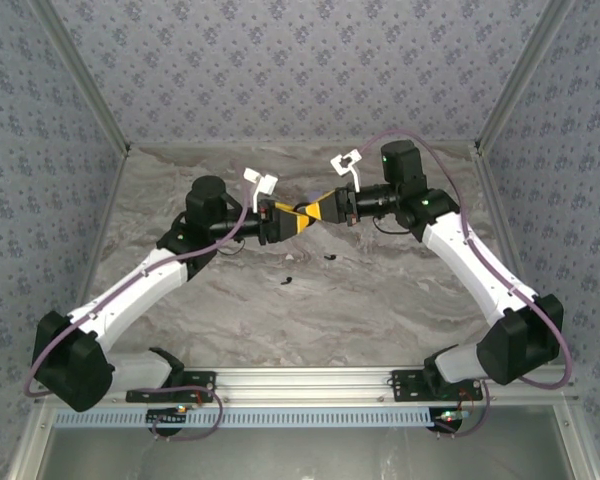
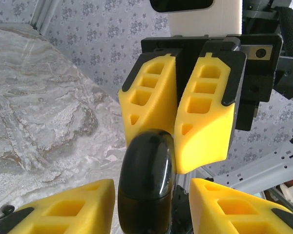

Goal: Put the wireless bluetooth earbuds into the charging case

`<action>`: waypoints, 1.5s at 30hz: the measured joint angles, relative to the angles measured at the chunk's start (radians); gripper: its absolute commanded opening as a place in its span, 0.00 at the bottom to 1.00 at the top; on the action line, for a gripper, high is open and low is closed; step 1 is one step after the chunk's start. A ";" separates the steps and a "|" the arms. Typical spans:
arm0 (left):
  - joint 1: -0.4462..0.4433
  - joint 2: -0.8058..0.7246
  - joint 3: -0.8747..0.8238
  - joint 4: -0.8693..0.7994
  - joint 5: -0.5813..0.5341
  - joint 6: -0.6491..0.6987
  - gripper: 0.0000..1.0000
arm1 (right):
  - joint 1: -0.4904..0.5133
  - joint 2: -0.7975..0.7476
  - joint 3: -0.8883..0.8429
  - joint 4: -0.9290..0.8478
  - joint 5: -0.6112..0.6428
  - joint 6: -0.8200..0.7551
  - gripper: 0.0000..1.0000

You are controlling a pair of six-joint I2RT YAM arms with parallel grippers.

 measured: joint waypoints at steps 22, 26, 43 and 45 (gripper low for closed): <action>-0.031 0.016 -0.009 0.058 -0.026 -0.034 0.35 | 0.000 -0.031 -0.037 0.080 0.016 0.069 0.18; -0.031 0.016 -0.009 0.058 -0.027 -0.034 0.32 | 0.002 -0.031 -0.041 0.080 0.016 0.069 0.18; -0.037 0.016 -0.007 -0.018 -0.069 0.046 0.00 | 0.012 -0.080 -0.047 -0.018 0.124 0.013 0.54; -0.040 0.016 -0.008 -0.038 -0.088 0.114 0.00 | 0.012 -0.104 -0.046 -0.056 0.164 -0.008 0.55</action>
